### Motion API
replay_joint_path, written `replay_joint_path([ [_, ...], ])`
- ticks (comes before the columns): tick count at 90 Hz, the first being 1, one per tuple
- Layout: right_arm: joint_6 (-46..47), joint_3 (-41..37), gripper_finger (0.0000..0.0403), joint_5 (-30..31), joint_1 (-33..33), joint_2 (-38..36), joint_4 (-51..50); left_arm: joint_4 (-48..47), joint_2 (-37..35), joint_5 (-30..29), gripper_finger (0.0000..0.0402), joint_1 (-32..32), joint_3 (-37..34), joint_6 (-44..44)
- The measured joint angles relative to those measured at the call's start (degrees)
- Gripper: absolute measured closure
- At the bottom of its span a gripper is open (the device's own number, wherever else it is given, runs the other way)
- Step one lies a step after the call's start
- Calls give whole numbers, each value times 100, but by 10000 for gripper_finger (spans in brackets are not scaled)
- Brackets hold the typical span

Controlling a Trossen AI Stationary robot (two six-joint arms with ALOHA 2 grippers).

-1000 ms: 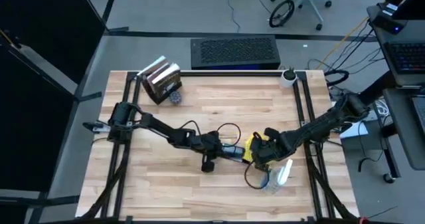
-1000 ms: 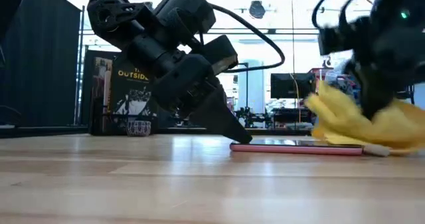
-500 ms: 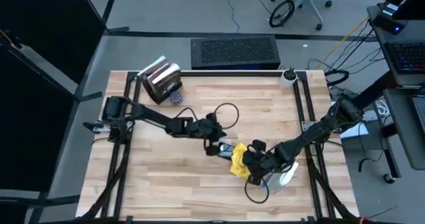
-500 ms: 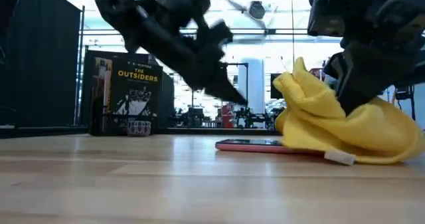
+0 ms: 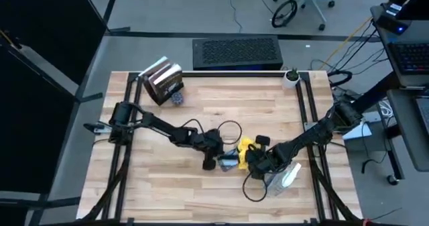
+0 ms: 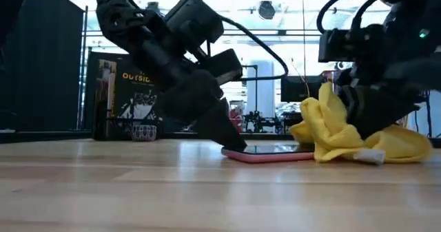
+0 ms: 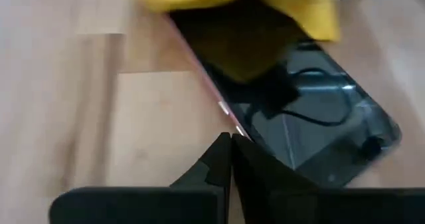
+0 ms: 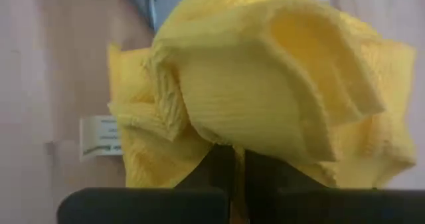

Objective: Apply microfiber cloth
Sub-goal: Wipe the front of the pink cellphone with a yellow microfiber cloth

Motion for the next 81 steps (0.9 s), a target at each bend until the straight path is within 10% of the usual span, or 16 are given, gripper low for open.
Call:
replay_joint_path([
  [46,-1551,-18,403,90,-1224,97,2321,619,9,-211,398,-222,-4,-148],
  [81,-573,393,403,-531,-492,-980,1090,790,-215,-353,398,-1,3,72],
])
